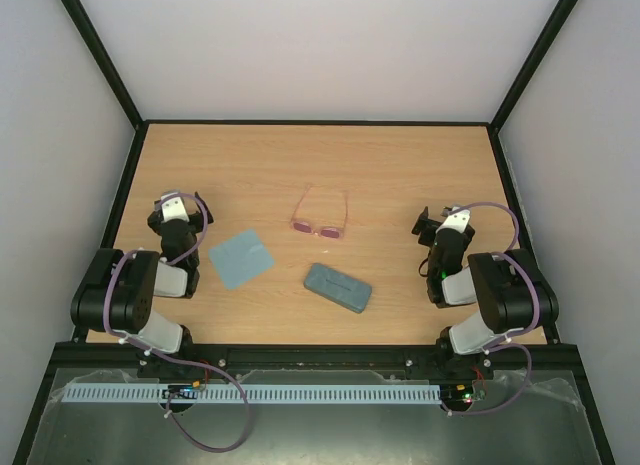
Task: Organize the sunglasses
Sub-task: Pick up the sunglasses case from the center of the board.
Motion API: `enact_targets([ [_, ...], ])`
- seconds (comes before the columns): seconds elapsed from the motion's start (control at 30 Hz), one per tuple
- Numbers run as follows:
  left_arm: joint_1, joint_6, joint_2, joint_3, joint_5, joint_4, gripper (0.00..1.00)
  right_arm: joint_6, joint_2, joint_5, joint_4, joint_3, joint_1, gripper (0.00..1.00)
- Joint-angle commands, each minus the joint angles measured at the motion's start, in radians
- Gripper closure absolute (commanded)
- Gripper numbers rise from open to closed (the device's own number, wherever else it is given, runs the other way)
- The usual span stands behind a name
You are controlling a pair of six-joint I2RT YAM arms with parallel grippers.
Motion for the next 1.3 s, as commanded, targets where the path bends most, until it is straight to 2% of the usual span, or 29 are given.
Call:
enact_targets([
  [0.0, -0.005, 0.01, 0.003, -0.007, -0.011, 0.049, 0.01, -0.005, -0.001, 0.001, 0.02, 0.012, -0.006, 0.01],
  [0.33, -0.007, 0.013, 0.0, -0.011, -0.014, 0.055, 0.01, -0.007, -0.002, -0.003, 0.024, 0.008, -0.006, 0.02],
  [0.4, -0.018, 0.012, -0.008, -0.016, -0.058, 0.056, 0.0, -0.006, -0.001, -0.003, 0.022, 0.01, -0.007, 0.02],
  [0.53, -0.067, 0.059, -0.01, -0.058, -0.099, 0.162, 0.01, -0.006, -0.003, 0.002, 0.025, 0.007, -0.007, 0.01],
  [0.6, -0.077, 0.07, -0.016, -0.061, -0.101, 0.163, 0.0, -0.006, -0.052, 0.004, 0.023, -0.012, -0.005, 0.01],
  [0.67, -0.077, 0.073, -0.014, -0.064, -0.101, 0.173, 0.01, -0.024, -0.126, 0.002, -0.035, -0.008, 0.008, 0.02],
  [0.77, -0.082, 0.076, -0.015, -0.072, -0.106, 0.187, 0.01, -0.032, -0.272, 0.023, -0.25, 0.066, 0.039, 0.01],
  [0.9, -0.084, 0.08, -0.017, -0.079, -0.104, 0.204, 0.01, 0.103, -0.474, 0.005, -0.503, 0.145, 0.047, 0.01],
  [1.0, -0.084, 0.091, -0.041, -0.097, -0.097, 0.228, 0.0, 0.173, -0.573, -0.064, -0.651, 0.207, 0.047, 0.01],
  [1.07, -0.149, 0.124, -0.14, -0.076, -0.262, 0.129, 0.0, 0.211, -0.611, -0.123, -0.765, 0.271, 0.047, 0.02],
  [1.1, -0.18, 0.144, -0.224, -0.044, -0.281, -0.001, 0.0, 0.225, -0.624, -0.154, -0.819, 0.305, 0.048, 0.02],
  [1.2, -0.208, 0.127, -0.425, 0.084, -0.217, -0.289, 0.0, 0.289, -0.644, -0.203, -1.014, 0.428, 0.047, 0.01],
  [1.27, -0.213, 0.054, -0.547, 0.19, -0.165, -0.532, 0.0, 0.32, -0.647, -0.275, -1.139, 0.512, 0.047, 0.01],
])
